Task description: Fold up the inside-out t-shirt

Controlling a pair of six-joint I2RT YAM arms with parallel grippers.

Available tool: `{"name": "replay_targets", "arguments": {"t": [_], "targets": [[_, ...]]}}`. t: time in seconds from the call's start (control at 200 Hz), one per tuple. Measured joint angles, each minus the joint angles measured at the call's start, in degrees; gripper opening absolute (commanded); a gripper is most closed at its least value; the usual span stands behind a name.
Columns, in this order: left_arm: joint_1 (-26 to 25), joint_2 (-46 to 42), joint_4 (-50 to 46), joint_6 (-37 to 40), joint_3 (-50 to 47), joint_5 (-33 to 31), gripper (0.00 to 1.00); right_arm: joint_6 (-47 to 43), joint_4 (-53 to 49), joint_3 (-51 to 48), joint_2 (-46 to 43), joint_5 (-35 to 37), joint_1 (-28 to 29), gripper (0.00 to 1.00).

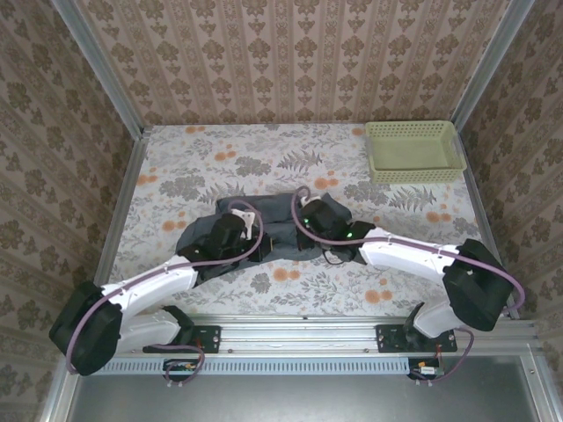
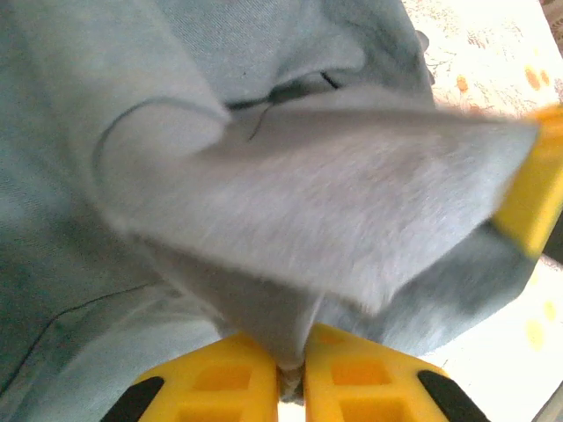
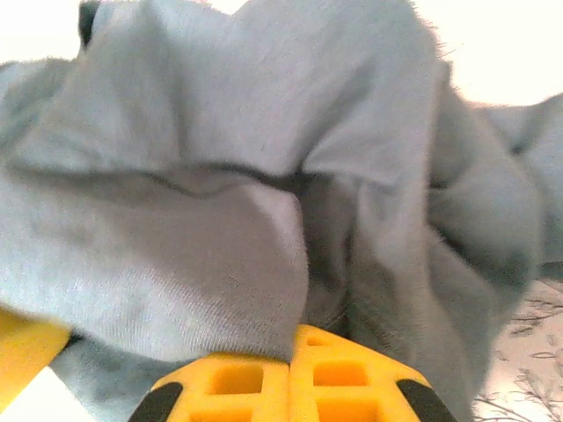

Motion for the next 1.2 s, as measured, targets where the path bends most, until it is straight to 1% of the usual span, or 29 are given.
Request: {"name": "replay_targets", "arguments": {"t": [0.06, 0.165, 0.345, 0.43, 0.46, 0.515, 0.585, 0.76, 0.92, 1.055, 1.095, 1.2], "targets": [[0.0, -0.8, 0.0, 0.3, -0.7, 0.1, 0.17, 2.4, 1.0, -0.4, -1.2, -2.1, -2.6, 0.0], [0.0, -0.9, -0.4, 1.2, -1.6, 0.5, 0.21, 4.9, 4.5, -2.6, -2.3, -5.7, -5.1, 0.0], [0.0, -1.0, -0.7, 2.6, -1.7, 0.4, 0.4, 5.2, 8.2, -4.6, -2.7, -10.9, -2.7, 0.0], [0.0, -1.6, -0.8, 2.9, -1.7, 0.0, 0.54, 5.0, 10.1, -5.1, -3.8, -13.1, -1.6, 0.0], [0.0, -1.7, -0.9, 3.2, -1.6, -0.3, 0.57, 5.0, 10.9, -5.3, -4.2, -13.5, -1.2, 0.0], [0.0, -1.7, -1.5, 3.8, -1.4, -1.0, 0.58, 5.0, 12.0, -5.7, -4.9, -14.2, -0.8, 0.0], [0.1, -0.7, -2.4, 3.9, -0.6, -1.6, 0.55, 5.0, 13.1, -6.4, -5.5, -14.4, -0.7, 0.0], [0.5, 4.2, -1.8, 3.1, 1.0, -2.4, 0.42, 5.0, 14.3, -7.6, -5.6, -14.6, -0.4, 0.0], [1.8, 7.0, 0.4, 1.6, 1.1, -2.3, 0.19, 5.1, 14.6, -8.0, -5.6, -14.0, 0.3, 0.0], [1.9, 8.4, 1.1, 1.4, 1.4, -1.8, 0.03, 5.4, 13.2, -8.0, -5.4, -11.3, 0.2, 0.0], [1.9, 8.4, 1.1, 1.7, 1.4, -1.6, 0.0, 5.5, 12.5, -8.0, -5.1, -11.0, -0.2, 0.0], [1.9, 7.4, 0.8, 1.6, 1.4, -1.0, 0.0, 5.7, 12.0, -7.9, -2.8, -10.7, -1.7, 0.01]]}}
